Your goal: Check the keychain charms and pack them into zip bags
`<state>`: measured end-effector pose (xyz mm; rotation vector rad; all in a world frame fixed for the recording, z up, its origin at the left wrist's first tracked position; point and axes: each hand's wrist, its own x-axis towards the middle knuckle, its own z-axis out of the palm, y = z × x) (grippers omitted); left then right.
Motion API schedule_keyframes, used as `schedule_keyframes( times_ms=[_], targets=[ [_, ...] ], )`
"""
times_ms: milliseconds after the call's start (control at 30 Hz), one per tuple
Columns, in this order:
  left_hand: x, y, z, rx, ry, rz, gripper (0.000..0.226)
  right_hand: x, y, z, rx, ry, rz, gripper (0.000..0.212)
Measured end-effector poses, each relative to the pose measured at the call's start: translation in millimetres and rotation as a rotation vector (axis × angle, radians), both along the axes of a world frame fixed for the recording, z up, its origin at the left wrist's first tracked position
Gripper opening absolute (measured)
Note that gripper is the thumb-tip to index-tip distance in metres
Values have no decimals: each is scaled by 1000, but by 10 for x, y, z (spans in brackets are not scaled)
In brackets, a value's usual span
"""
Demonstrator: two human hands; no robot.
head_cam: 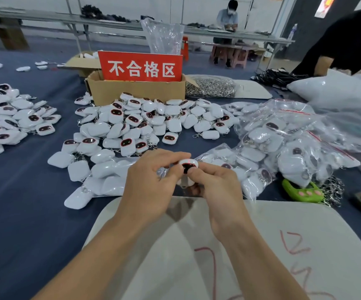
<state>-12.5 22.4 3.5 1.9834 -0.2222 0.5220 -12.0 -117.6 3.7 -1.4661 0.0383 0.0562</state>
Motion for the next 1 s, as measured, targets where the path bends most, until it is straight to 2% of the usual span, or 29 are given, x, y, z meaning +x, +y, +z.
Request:
schedule_keyframes(
  times_ms=[200,267,367,567,700,867,1000],
  targets=[
    [4,35,23,-40,72,23,23,7,-36,-3,-29,-15,88,17],
    [27,48,12,-29,98,67,31,-1,-27,7,-43,-12,117,16],
    [32,58,2,4,109,137,39,-17,7,4,-77,-9,146,26],
    [-9,33,20,3,73,113,34,-27,34,-27,-109,-43,49,26],
    [-45,5,25,102,-56,117,36,-23,36,-46,-208,-100,-8,27],
    [-60,-10,5,227,-261,124,32,-31,25,-50,-585,-425,-228,31],
    [-46,17,-13,290,-356,262,17,-40,18,-48,-612,-530,-405,37]
  ],
)
